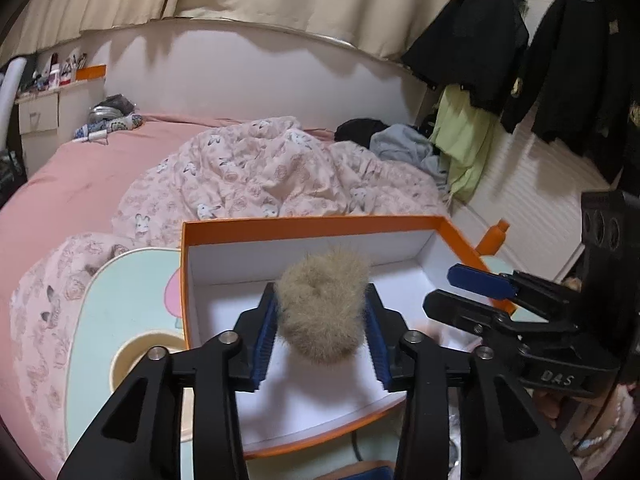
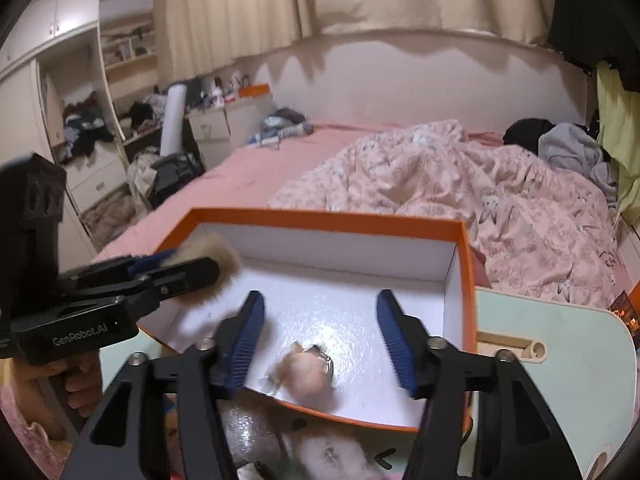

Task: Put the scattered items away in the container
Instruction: 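Open both grippers over the box to drop the bear and figurine, then withdraw both grippers from the box back to the table items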

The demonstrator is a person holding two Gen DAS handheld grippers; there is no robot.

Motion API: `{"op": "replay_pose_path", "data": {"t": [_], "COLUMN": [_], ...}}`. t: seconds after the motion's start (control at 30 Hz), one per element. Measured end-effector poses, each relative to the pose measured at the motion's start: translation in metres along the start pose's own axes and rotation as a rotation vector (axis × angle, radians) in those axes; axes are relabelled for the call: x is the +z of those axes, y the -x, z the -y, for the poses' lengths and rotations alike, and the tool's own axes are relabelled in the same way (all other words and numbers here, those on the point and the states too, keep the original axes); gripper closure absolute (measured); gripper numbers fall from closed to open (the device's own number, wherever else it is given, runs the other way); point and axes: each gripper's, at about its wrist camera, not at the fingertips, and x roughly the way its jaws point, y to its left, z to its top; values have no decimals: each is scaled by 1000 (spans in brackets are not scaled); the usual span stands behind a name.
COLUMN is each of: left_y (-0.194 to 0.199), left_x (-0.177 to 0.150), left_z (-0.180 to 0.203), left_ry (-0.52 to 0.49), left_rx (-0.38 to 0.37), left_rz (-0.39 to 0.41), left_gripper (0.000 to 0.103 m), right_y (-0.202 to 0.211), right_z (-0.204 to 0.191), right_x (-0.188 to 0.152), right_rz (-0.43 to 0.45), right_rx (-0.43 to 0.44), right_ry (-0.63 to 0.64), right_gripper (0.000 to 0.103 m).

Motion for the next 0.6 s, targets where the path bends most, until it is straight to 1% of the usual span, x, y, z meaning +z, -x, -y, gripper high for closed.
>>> {"op": "replay_pose_path", "data": {"t": [0.03,0.13,0.17,0.2,0.23,0.3,0.37,0.5,0.57,0.6], "left_y": [3,19,27,34,41,59,72,90,96,100], "left_x": [0,2,2,2,1,-5,-13,-37,-51,-59], "left_z": [-1,-4,-5,-4,-3,3,12,33,40,42], "left_ry": [12,42,49,54,56,40,5,-78,-97,-101], "left_rx": [-8,-30,-33,-38,-40,-50,-56,-42,-51,-51], "left_rz": [10,54,58,62,68,87,85,45,28,22], "left_gripper": [42,27,25,24,24,24,23,22,22,22], "right_y": [5,29,37,47,57,79,97,123,134,134], "right_z": [0,-1,-3,-5,-8,-14,-19,-23,-21,-21], "right_x": [-1,-4,-5,-7,-11,-23,-38,-70,-88,-93], "right_rz": [18,66,78,96,117,158,179,192,215,178], "right_rx": [1,16,16,10,2,-16,-14,4,45,72], "right_ry": [-5,-11,-8,-1,6,25,37,32,15,10], "right_gripper": [40,35,31,25,22,6,4,1,1,1]}}
